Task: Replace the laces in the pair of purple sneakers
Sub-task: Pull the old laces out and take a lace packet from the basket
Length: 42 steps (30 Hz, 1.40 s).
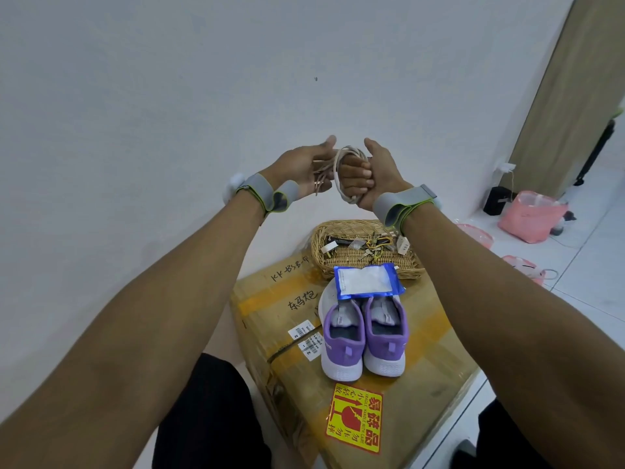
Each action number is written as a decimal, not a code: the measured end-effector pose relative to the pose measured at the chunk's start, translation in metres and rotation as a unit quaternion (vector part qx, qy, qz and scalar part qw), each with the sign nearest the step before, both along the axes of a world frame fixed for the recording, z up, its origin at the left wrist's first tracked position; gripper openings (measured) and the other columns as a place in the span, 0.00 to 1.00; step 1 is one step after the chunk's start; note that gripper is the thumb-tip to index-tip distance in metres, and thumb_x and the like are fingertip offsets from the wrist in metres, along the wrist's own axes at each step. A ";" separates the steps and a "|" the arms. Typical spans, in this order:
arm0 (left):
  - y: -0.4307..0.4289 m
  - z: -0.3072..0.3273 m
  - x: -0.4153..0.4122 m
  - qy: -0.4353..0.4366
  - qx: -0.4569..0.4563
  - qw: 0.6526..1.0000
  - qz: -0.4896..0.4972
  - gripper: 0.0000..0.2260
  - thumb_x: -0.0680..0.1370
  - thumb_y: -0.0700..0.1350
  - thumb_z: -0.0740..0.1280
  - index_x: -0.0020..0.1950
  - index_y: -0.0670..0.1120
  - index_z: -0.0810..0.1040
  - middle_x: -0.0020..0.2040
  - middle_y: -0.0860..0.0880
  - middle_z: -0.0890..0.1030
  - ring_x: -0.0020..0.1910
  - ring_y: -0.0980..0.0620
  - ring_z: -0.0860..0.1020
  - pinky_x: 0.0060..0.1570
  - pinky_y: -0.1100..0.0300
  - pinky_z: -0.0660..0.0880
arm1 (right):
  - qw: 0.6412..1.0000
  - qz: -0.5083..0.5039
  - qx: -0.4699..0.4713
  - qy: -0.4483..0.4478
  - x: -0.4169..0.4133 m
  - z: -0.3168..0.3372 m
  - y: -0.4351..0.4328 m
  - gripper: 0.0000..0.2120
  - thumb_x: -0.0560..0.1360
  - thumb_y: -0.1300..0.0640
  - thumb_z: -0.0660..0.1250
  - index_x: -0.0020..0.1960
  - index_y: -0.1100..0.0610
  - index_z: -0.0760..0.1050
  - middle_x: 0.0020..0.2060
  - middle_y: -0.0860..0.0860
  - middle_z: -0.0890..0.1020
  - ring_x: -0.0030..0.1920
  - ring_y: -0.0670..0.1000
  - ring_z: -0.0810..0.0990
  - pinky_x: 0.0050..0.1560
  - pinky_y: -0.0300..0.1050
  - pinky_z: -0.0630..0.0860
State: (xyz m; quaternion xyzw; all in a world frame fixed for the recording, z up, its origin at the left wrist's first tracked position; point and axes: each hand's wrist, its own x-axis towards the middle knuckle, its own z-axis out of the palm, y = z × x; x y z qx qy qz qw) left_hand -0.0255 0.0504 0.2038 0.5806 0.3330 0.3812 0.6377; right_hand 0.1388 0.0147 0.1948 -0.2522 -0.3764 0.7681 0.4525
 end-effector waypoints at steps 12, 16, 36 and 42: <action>0.011 -0.011 0.008 0.044 0.143 0.989 0.000 0.09 0.78 0.44 0.72 0.56 0.43 0.85 0.45 0.43 0.78 0.41 0.50 0.72 0.43 0.60 0.72 | 0.997 -0.066 -0.024 -0.011 0.002 0.000 -0.001 0.37 0.79 0.32 0.46 0.21 0.54 0.64 0.16 0.46 0.61 0.14 0.43 0.56 0.15 0.36 0.53; 0.012 -0.009 0.012 0.083 0.192 0.977 0.038 0.06 0.80 0.41 0.69 0.55 0.42 0.84 0.33 0.49 0.75 0.31 0.54 0.67 0.33 0.64 0.69 | 0.993 -0.113 -0.032 -0.007 -0.003 0.000 0.004 0.31 0.79 0.34 0.54 0.26 0.55 0.65 0.17 0.46 0.63 0.14 0.42 0.59 0.15 0.33 0.56; 0.015 -0.018 0.040 0.222 0.269 0.929 0.120 0.09 0.82 0.42 0.65 0.52 0.38 0.83 0.42 0.42 0.80 0.46 0.41 0.84 0.49 0.49 0.83 | 0.884 -0.425 0.106 -0.161 0.009 -0.034 0.019 0.18 0.77 0.53 0.69 0.33 0.62 0.76 0.26 0.54 0.77 0.28 0.52 0.74 0.36 0.47 0.72; 0.001 -0.043 0.065 0.068 0.145 0.975 0.154 0.06 0.78 0.41 0.72 0.47 0.38 0.85 0.40 0.41 0.84 0.45 0.37 0.84 0.47 0.46 0.83 | 0.857 -0.465 0.047 -0.215 0.013 -0.031 0.031 0.21 0.83 0.45 0.55 0.38 0.57 0.72 0.43 0.60 0.83 0.41 0.57 0.81 0.49 0.55 0.78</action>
